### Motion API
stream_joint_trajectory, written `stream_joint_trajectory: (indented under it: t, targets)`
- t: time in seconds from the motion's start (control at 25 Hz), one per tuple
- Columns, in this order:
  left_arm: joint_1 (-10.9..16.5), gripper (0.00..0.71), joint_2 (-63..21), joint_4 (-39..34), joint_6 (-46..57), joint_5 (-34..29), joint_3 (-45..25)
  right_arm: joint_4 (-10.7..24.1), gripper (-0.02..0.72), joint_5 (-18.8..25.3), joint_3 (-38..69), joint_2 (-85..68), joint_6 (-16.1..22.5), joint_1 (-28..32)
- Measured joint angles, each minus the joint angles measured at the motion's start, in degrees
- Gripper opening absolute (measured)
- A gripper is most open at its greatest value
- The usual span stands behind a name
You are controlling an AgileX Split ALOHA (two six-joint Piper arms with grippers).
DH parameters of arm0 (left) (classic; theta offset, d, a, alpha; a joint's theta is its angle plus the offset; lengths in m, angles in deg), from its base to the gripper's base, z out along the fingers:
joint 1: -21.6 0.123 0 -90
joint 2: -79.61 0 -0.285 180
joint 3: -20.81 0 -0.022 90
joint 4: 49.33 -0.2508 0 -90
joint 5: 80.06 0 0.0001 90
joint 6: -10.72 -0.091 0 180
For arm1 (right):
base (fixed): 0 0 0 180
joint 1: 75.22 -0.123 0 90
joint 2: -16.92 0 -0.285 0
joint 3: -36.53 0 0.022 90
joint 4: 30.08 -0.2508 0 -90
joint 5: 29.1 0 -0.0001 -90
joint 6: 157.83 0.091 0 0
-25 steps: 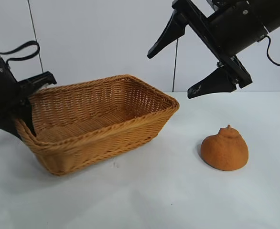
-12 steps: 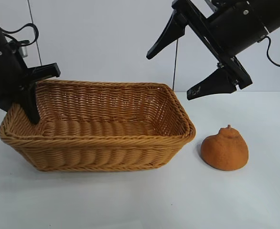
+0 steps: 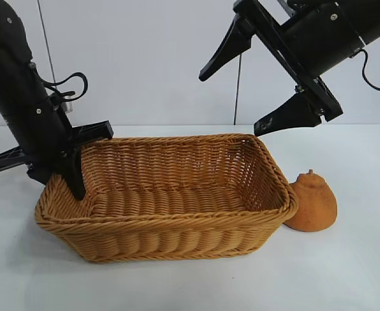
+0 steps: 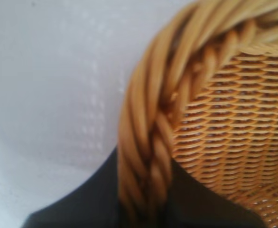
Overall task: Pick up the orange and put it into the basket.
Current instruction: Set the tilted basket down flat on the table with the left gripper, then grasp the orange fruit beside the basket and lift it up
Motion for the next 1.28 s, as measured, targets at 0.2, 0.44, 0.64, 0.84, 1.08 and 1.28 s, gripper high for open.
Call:
stream_joint_trajectory:
  t: [0.2, 0.44, 0.64, 0.84, 1.08, 1.28]
  targets:
    - [0.00, 0.575, -2.96, -1.04, -0.21, -4.34, 3.21, 0.00, 0.674, 0.28, 0.00, 0.00, 0.00, 0.00]
    - [1.02, 0.584, -12.79, -14.15, -0.50, -9.43, 5.14, 0.06, 0.674, 0.45, 0.00, 0.00, 0.00, 0.00]
    - [6.72, 0.584, -17.82, -22.90, -0.93, -12.62, 5.14, 0.16, 0.674, 0.45, 0.00, 0.00, 0.05, 0.00]
    - [11.95, 0.583, -21.28, -23.42, -3.03, -16.90, 5.14, 0.18, 0.674, 0.39, 0.00, 0.00, 0.05, 0.00]
    - [12.61, 0.582, -27.64, -22.90, -4.93, -19.32, 2.69, 0.24, 0.674, 0.39, 0.00, 0.00, 0.05, 0.00]
    - [12.61, 0.582, -39.23, -22.35, -5.40, -19.56, -7.68, 0.43, 0.674, 0.35, 0.00, 0.00, 0.05, 0.00]
